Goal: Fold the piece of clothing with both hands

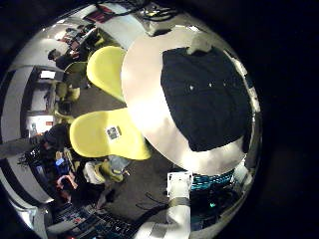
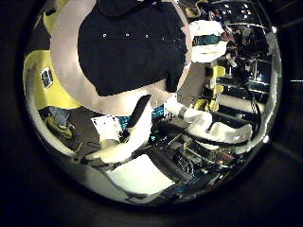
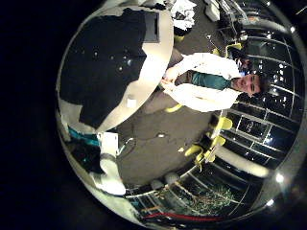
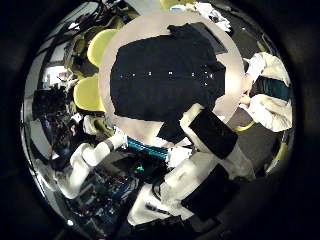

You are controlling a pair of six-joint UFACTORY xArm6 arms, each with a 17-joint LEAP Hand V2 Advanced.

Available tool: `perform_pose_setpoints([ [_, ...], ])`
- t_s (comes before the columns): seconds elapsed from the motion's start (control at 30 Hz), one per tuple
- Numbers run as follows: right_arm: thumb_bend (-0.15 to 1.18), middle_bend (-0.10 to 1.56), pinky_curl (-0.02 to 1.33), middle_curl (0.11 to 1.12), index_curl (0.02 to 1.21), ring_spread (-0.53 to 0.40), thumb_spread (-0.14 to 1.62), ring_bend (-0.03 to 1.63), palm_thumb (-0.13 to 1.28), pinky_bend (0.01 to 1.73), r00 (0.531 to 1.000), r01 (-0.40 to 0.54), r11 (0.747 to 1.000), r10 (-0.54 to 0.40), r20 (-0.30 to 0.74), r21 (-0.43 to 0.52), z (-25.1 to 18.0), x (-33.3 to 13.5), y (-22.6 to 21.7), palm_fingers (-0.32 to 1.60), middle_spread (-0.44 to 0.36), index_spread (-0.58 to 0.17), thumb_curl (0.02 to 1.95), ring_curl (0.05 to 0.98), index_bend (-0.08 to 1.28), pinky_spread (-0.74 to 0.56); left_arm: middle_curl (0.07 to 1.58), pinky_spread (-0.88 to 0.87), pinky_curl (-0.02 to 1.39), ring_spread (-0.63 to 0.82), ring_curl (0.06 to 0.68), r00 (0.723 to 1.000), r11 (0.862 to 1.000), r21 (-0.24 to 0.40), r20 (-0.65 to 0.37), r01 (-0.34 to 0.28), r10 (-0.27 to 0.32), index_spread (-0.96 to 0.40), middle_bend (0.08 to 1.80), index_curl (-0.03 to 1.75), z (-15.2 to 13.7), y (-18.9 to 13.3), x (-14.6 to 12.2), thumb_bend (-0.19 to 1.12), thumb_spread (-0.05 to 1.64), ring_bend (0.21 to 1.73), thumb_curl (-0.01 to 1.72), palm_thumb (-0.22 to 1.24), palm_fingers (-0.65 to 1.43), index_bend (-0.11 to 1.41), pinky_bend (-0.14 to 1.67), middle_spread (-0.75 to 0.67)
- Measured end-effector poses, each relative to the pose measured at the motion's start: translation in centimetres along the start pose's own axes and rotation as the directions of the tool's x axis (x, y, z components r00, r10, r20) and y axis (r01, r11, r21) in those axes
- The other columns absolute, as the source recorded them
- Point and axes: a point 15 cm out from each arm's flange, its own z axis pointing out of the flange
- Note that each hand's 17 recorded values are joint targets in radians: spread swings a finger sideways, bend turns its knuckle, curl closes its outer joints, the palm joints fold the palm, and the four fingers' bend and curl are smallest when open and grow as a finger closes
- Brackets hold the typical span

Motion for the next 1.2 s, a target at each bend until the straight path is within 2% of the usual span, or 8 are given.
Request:
perform_pose_setpoints([
  [0.23, -0.01, 0.29, 0.24, 0.36, 0.28, 0.086, 1.43, 0.59, 0.63, 0.50, 1.000, -0.001, 1.000, 0.001, -0.002, -0.001, 0.0, 0.1, -0.1, 0.28, -0.047, -0.369, 0.32, 0.211, 0.16, 0.40, 0.41, 0.41, 0.29, 0.26, 0.146, 1.000, 1.000, -0.009, 0.004, 0.006, -0.006, -0.11, 0.20, 0.36, 0.7, 0.3, -0.3, -0.02, 1.08, 0.61, 0.30, 0.23, 0.32, 0.17, 0.21, 0.07],
  [0.37, -0.01, 0.29, 0.24, 0.36, 0.29, 0.086, 1.43, 0.59, 0.63, 0.49, 1.000, -0.006, 1.000, 0.006, 0.001, 0.004, -0.2, 0.2, 0.2, 0.27, -0.045, -0.366, 0.32, 0.211, 0.16, 0.39, 0.41, 0.41, 0.29, 0.26, 0.147, 1.000, 0.999, -0.046, 0.006, -0.007, 0.007, -0.10, 0.20, 0.36, 2.4, 0.9, -0.3, -0.02, 1.08, 0.60, 0.30, 0.23, 0.32, 0.18, 0.20, 0.07],
  [0.57, -0.01, 0.28, 0.23, 0.36, 0.29, 0.086, 1.43, 0.59, 0.62, 0.49, 0.999, -0.032, 0.999, 0.032, 0.013, -0.009, 0.2, 1.0, 1.3, 0.28, -0.044, -0.364, 0.32, 0.211, 0.16, 0.39, 0.40, 0.41, 0.30, 0.26, 0.151, 0.997, 0.994, -0.081, 0.004, -0.077, 0.077, -0.10, 0.20, 0.36, 5.9, 1.4, 0.0, -0.03, 1.08, 0.61, 0.30, 0.23, 0.30, 0.16, 0.21, 0.08],
  [0.7, -0.01, 0.29, 0.24, 0.37, 0.28, 0.078, 1.41, 0.60, 0.59, 0.50, 0.998, -0.049, 0.996, 0.051, 0.028, -0.072, 1.5, 1.4, 2.6, 0.27, -0.044, -0.362, 0.31, 0.214, 0.15, 0.38, 0.40, 0.42, 0.31, 0.26, 0.158, 0.993, 0.988, -0.101, 0.004, -0.118, 0.119, -0.07, 0.20, 0.34, 8.6, 1.9, 0.3, -0.04, 1.06, 0.63, 0.29, 0.17, 0.27, 0.15, 0.23, 0.08],
  [0.87, -0.01, 0.29, 0.24, 0.37, 0.28, 0.075, 1.41, 0.60, 0.58, 0.51, 0.998, -0.054, 0.995, 0.056, 0.032, -0.085, 1.9, 1.5, 2.6, 0.27, -0.044, -0.361, 0.31, 0.216, 0.16, 0.38, 0.40, 0.42, 0.31, 0.27, 0.163, 0.975, 0.973, -0.077, 0.034, -0.217, 0.220, -0.05, 0.20, 0.33, 13.4, 1.1, 2.4, -0.04, 0.97, 0.64, 0.28, 0.10, 0.26, 0.15, 0.25, 0.09],
  [0.93, -0.01, 0.29, 0.24, 0.37, 0.28, 0.075, 1.41, 0.60, 0.57, 0.51, 0.998, -0.053, 0.995, 0.056, 0.033, -0.086, 2.0, 1.5, 2.5, 0.27, -0.044, -0.356, 0.31, 0.216, 0.16, 0.38, 0.40, 0.42, 0.31, 0.27, 0.166, 0.962, 0.961, -0.082, 0.051, -0.264, 0.269, -0.04, 0.20, 0.32, 15.2, 0.9, 3.5, -0.04, 0.94, 0.65, 0.28, 0.08, 0.25, 0.15, 0.26, 0.08],
  [1.07, -0.01, 0.29, 0.23, 0.37, 0.28, 0.078, 1.41, 0.60, 0.57, 0.51, 0.998, -0.053, 0.995, 0.056, 0.033, -0.088, 2.1, 1.5, 2.5, 0.26, -0.044, -0.352, 0.31, 0.217, 0.16, 0.37, 0.40, 0.41, 0.31, 0.27, 0.170, 0.949, 0.948, -0.099, 0.060, -0.304, 0.311, -0.04, 0.20, 0.32, 17.5, 1.2, 4.5, -0.03, 0.90, 0.66, 0.29, 0.07, 0.24, 0.16, 0.26, 0.09],
  [1.2, -0.01, 0.29, 0.23, 0.37, 0.28, 0.082, 1.40, 0.60, 0.56, 0.51, 0.998, -0.052, 0.995, 0.055, 0.032, -0.090, 2.1, 1.5, 2.5, 0.26, -0.044, -0.350, 0.31, 0.218, 0.16, 0.37, 0.40, 0.41, 0.31, 0.27, 0.168, 0.933, 0.935, -0.126, 0.106, -0.332, 0.345, -0.03, 0.19, 0.33, 18.8, 1.6, 4.3, -0.03, 0.87, 0.65, 0.30, 0.07, 0.24, 0.17, 0.27, 0.10],
])
